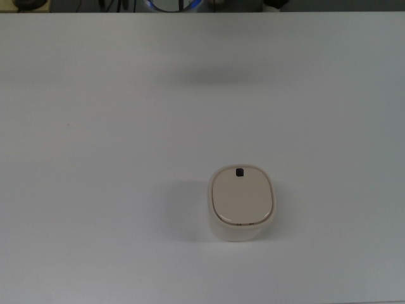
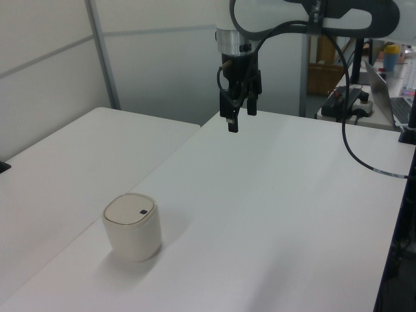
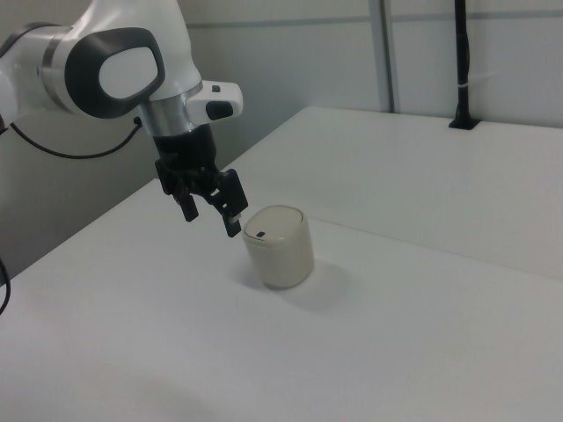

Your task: Open the trash can

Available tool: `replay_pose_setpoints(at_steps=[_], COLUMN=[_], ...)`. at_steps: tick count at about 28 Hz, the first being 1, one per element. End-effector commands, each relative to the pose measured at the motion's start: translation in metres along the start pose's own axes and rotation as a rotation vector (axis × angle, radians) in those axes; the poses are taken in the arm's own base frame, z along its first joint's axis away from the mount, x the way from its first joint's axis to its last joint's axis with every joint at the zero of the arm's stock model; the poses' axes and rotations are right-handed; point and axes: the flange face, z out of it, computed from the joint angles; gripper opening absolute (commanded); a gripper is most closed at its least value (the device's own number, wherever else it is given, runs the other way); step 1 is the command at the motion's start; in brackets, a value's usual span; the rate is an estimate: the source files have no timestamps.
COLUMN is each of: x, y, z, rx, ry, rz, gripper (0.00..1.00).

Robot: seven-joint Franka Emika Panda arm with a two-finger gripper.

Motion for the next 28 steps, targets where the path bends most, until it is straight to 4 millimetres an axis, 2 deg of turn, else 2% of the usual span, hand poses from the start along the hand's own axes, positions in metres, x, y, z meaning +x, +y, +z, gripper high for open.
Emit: replay_pose_setpoints(at_steps=[1,2,3,4,5,6,12,28], x=[-0.005,-0.004,-0.004,-0.004,-0.004,-0.004,-0.004,-0.003], y=[0.002,0.002,0.002,0.002,0.001,0.002,0.012,0.011], z=[-0.003,-0.002,-0.002,-0.002,-0.002,-0.002,-0.002,-0.001], rx=[0.012,0.014,0.014,0.014,0.017,0.03,0.062,0.061], ry=[-0.01,-0.01,-0.01,-0.01,-0.01,-0.009,-0.006,-0.003], rz=[-0.033,-0.041,-0.052,-0.067,-0.086,-0.113,-0.119,-0.121], gripper=[0.86,0.78,0.66,0.44,0.18,0.0,0.0,0.0])
